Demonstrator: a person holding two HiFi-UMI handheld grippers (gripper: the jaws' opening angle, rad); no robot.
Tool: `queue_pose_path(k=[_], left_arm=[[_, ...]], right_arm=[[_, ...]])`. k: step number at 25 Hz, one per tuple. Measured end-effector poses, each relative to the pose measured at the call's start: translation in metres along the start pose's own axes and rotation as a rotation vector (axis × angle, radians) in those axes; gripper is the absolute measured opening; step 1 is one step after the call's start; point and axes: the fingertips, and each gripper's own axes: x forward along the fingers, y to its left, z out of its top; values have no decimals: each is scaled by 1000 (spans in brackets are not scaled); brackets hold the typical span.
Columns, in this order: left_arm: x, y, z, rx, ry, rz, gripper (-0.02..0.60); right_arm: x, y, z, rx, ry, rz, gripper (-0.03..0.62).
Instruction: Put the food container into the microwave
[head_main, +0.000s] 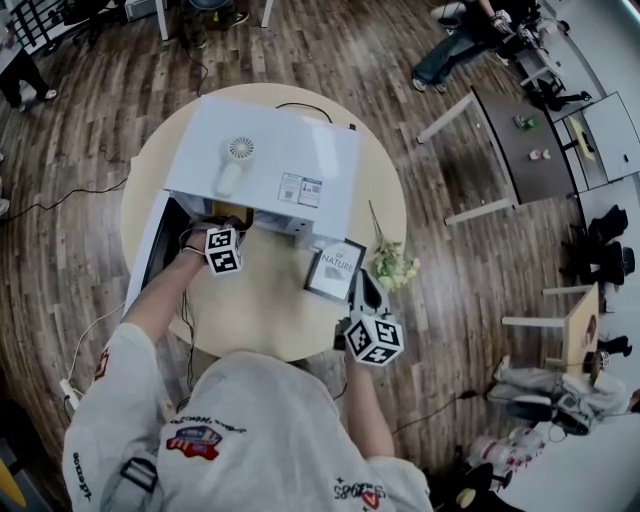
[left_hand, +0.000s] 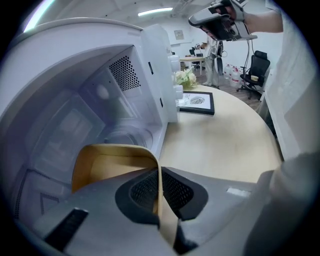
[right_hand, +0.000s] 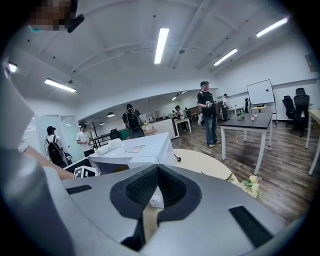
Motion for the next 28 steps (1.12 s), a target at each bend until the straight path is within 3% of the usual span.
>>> queue_pose_path(k=[18, 28], left_arm=[[8, 19, 3, 88, 27, 71, 8], [10, 32, 3, 77, 41, 110, 8]], right_arm=[[-14, -4, 0, -7, -1, -31, 5], [-19, -7, -4, 2, -7, -44, 5]])
